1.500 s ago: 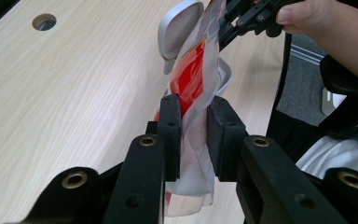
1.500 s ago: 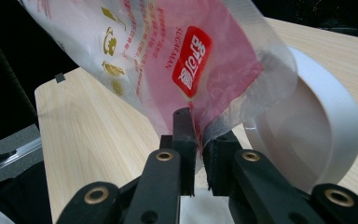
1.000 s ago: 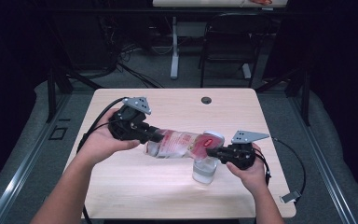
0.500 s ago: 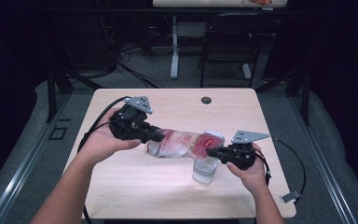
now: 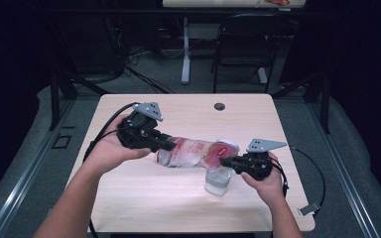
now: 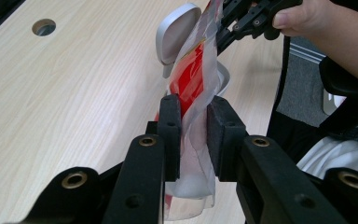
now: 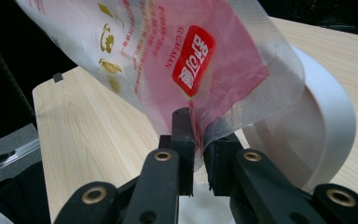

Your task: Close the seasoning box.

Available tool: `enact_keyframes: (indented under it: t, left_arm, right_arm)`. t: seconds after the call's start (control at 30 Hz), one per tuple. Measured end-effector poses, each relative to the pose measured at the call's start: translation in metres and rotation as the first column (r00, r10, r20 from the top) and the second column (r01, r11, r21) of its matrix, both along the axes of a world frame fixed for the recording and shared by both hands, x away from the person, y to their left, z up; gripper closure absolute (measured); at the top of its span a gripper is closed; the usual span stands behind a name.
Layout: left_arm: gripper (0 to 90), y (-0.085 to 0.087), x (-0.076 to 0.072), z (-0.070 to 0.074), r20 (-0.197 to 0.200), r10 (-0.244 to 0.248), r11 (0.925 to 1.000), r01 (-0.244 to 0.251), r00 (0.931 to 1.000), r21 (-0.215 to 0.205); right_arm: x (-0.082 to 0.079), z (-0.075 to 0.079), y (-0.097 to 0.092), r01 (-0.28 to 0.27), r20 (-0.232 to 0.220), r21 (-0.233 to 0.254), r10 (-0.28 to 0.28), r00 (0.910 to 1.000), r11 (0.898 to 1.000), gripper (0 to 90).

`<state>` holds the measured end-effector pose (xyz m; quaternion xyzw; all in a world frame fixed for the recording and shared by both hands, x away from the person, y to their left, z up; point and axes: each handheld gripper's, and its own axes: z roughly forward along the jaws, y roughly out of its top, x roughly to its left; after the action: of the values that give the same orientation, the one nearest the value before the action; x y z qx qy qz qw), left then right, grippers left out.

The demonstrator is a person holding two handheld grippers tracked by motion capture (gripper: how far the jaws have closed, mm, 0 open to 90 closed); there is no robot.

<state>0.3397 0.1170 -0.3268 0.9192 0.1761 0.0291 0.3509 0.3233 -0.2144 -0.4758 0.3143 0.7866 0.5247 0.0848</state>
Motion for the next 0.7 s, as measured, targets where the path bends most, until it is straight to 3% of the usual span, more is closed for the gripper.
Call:
enact_keyframes:
  t: [0.7]
  left_arm:
    - [76.7,-0.0020,-0.0002,0.0011,0.000,-0.004,1.0000,0.004,1.0000,-0.004]
  right_arm:
    - [0.0001,-0.0003,-0.0002,0.002,-0.001,-0.001,-0.002,1.0000,1.000,83.1]
